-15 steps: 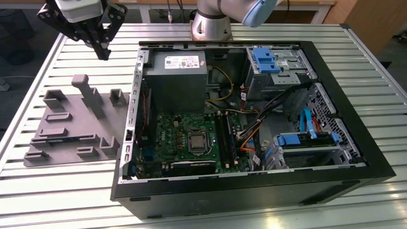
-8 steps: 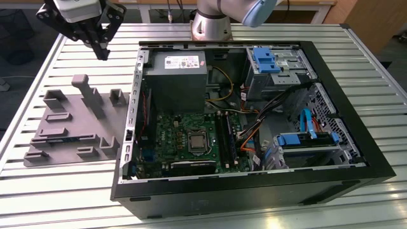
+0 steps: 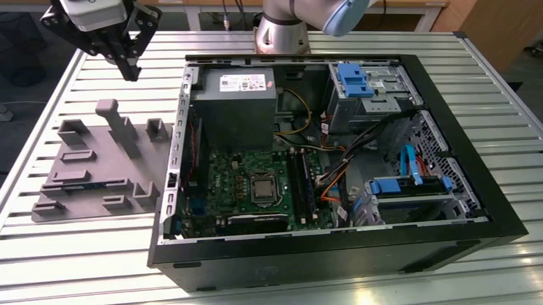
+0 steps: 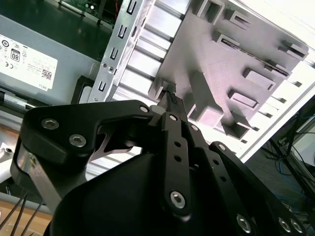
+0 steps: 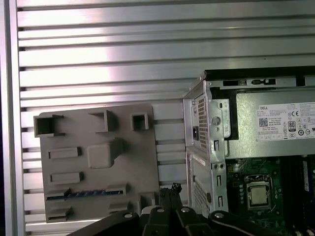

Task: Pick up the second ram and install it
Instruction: 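Reach for the second ram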

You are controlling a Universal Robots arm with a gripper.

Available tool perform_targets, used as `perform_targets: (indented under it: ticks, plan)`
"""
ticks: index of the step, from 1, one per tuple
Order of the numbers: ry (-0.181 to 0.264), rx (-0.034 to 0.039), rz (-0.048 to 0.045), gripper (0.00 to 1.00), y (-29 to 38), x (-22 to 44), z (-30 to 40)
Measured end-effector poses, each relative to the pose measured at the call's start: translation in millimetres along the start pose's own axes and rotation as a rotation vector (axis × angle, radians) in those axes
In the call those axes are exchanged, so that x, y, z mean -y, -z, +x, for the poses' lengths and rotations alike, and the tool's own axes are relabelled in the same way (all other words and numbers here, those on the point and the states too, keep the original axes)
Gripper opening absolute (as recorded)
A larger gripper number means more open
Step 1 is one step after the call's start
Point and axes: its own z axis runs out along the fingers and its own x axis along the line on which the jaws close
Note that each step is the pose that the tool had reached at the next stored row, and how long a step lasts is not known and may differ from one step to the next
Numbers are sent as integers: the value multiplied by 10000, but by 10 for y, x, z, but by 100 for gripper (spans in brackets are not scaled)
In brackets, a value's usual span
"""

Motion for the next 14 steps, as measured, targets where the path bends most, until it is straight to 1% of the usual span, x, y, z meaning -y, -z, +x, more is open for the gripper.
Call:
perform_targets:
  ticks: [3,10,14]
  plan:
    - [0,0,0,11,1,9,18]
    - [-1,0,0,11,1,10,26]
    - [-1,0,-1,11,1,12,53]
